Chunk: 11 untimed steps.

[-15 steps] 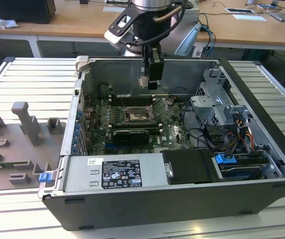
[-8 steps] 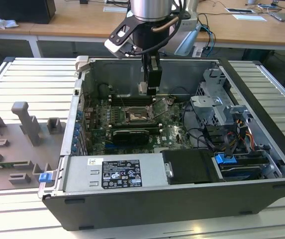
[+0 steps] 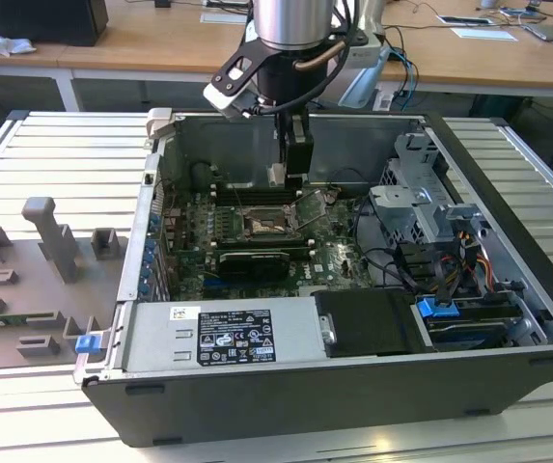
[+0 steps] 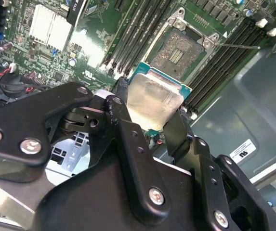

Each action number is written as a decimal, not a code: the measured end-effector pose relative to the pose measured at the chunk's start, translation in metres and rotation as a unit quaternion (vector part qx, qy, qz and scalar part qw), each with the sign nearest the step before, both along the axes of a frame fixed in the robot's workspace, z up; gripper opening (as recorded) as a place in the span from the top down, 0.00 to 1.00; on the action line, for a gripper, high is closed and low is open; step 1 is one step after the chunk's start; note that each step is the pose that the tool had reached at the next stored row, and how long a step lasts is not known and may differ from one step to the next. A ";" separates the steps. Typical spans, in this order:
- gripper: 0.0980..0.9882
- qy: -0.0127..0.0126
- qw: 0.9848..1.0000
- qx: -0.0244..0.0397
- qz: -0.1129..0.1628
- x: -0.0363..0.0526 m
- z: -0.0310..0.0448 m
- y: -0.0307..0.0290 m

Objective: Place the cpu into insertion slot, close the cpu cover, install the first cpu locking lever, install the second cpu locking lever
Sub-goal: 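Place the cpu into insertion slot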

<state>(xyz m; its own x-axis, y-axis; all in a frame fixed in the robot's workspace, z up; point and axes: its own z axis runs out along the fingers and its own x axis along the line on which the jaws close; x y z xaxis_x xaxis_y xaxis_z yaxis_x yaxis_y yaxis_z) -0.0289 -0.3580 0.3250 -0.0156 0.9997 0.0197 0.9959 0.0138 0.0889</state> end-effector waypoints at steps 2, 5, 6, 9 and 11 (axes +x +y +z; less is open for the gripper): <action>0.51 0.000 1.000 0.002 0.000 0.0000 -0.0018 0.0000; 0.51 0.000 1.000 0.002 0.000 0.0000 -0.0046 0.0000; 0.51 0.000 1.000 0.002 0.000 0.0000 -0.0055 0.0000; 0.51 0.000 1.000 0.002 0.000 0.0000 -0.0078 0.0000; 0.51 0.000 1.000 0.002 0.000 0.0001 -0.0090 0.0000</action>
<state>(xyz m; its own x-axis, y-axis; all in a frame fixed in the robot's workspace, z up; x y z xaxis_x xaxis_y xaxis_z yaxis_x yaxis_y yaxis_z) -0.0289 -0.3580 0.3160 -0.0157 0.9996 0.0236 0.9960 0.0135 0.0885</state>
